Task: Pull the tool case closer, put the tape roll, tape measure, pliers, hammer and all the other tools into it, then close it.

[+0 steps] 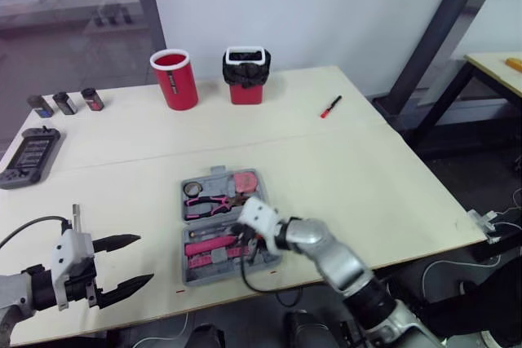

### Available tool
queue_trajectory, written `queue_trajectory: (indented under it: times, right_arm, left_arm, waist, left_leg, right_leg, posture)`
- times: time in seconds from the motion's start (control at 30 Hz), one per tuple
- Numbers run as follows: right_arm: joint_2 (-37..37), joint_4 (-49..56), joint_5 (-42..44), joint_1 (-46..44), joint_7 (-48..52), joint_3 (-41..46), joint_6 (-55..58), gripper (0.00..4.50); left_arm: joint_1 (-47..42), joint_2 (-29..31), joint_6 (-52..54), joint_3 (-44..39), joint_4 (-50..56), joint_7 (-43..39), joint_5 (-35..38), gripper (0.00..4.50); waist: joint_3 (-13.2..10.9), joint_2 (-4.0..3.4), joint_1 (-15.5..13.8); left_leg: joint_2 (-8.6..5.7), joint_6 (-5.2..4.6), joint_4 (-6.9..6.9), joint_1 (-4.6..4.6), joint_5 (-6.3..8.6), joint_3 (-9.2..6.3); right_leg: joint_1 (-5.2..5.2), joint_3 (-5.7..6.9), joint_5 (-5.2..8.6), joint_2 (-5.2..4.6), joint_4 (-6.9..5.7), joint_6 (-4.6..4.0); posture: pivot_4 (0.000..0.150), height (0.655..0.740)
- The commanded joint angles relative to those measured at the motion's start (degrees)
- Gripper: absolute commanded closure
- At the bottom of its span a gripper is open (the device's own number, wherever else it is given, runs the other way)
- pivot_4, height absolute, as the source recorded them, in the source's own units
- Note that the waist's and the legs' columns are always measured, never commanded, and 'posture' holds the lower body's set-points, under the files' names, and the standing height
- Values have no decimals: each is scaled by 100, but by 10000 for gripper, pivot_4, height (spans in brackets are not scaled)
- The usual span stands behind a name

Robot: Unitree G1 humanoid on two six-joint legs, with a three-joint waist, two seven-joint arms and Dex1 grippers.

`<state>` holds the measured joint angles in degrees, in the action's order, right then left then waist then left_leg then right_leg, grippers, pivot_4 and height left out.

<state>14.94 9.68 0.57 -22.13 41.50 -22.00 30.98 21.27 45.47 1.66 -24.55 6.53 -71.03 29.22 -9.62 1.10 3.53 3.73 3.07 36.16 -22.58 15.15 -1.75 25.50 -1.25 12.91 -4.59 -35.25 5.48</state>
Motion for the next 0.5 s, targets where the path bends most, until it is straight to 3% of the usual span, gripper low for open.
queue_trajectory:
  times: [0.03, 0.17, 0.27, 0.37, 0.5]
  right_arm:
    - [554, 1752, 915, 211, 302, 1228, 744, 44813]
    - [1765, 2438, 1595, 1428, 711, 2982, 1328, 44813]
    - [2376, 2080, 1601, 2282, 962, 3793, 832, 36675]
    - [2894, 1066, 1425, 3149, 1322, 4780, -129, 22242]
    - [3196, 136, 1683, 3625, 1719, 5530, -633, 1382]
  left_arm:
    - [104, 42, -149, -360, -262, -5, -3, 0]
    - [90, 84, -362, -751, -923, 125, -82, 0]
    - [28, 152, -493, -961, -1371, 191, -163, 0]
    - [151, 378, -674, -1253, -2035, 226, -384, 0]
    - [186, 660, -920, -1682, -3116, 205, -393, 0]
  waist:
    - [-1, 2, -21]
    - [-1, 13, -171]
    - [-12, 16, -238]
    - [-20, 26, -261]
    - [-30, 40, -228]
  left_leg:
    - [0, -1, -10, 2, 0, -2]
    - [2, -33, -27, 6, 21, -12]
    - [0, -34, -23, 6, 36, -1]
    - [1, -34, -8, 12, 36, 4]
    - [2, -33, -1, 26, 36, 16]
  right_leg:
    - [1, 1, 7, 4, 0, 9]
    - [-11, 19, 40, 7, 7, 22]
    - [-12, 19, 58, 0, 17, 3]
    - [-17, 17, 56, -1, 14, 0]
    - [-21, 12, 55, -8, 14, -1]
  posture:
    - [1500, 7387]
    - [1500, 7387]
    - [1500, 7387]
    - [1500, 7387]
    - [1500, 7387]
